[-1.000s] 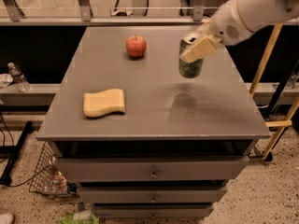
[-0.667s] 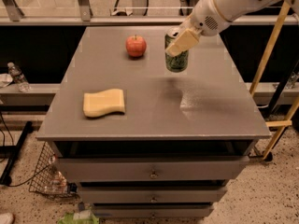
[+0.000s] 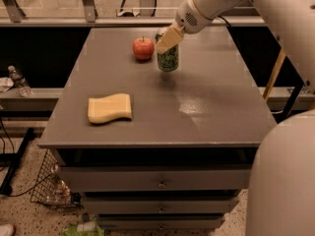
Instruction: Move green can near apple
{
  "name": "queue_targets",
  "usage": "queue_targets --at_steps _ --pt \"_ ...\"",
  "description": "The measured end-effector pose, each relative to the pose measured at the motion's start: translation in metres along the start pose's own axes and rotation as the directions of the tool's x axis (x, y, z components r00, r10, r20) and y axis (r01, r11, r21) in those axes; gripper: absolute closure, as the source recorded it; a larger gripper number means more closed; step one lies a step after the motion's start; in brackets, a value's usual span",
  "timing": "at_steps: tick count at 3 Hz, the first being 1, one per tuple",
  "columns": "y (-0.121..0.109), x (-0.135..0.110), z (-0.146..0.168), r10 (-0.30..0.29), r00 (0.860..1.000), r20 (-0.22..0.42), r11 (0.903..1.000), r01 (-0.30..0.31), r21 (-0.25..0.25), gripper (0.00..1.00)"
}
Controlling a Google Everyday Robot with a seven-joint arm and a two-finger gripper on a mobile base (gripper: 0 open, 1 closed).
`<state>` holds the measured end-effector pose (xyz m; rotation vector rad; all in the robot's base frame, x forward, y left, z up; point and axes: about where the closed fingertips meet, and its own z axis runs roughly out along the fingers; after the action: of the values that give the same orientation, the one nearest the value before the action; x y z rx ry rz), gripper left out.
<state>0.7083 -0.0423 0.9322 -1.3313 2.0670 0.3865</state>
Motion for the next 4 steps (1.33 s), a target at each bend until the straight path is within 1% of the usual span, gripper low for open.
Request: queue_targets --at_steps 1,2,3,4 --pt "-0.014 -0.008 0.02 0.061 0.998 0.001 0.9978 -0.061 0.023 1.0" --pt "-0.027 -0.013 0.032 0.098 0.995 0.024 0.9936 -0.099 0.055 1.0" --pt "-0.037 -0.018 0.04 0.118 0.991 0.06 0.9891 -0.123 0.082 1.0" --pt "-0.043 -0.012 0.047 0.139 0.988 0.066 0.9845 -0.145 0.099 1.0"
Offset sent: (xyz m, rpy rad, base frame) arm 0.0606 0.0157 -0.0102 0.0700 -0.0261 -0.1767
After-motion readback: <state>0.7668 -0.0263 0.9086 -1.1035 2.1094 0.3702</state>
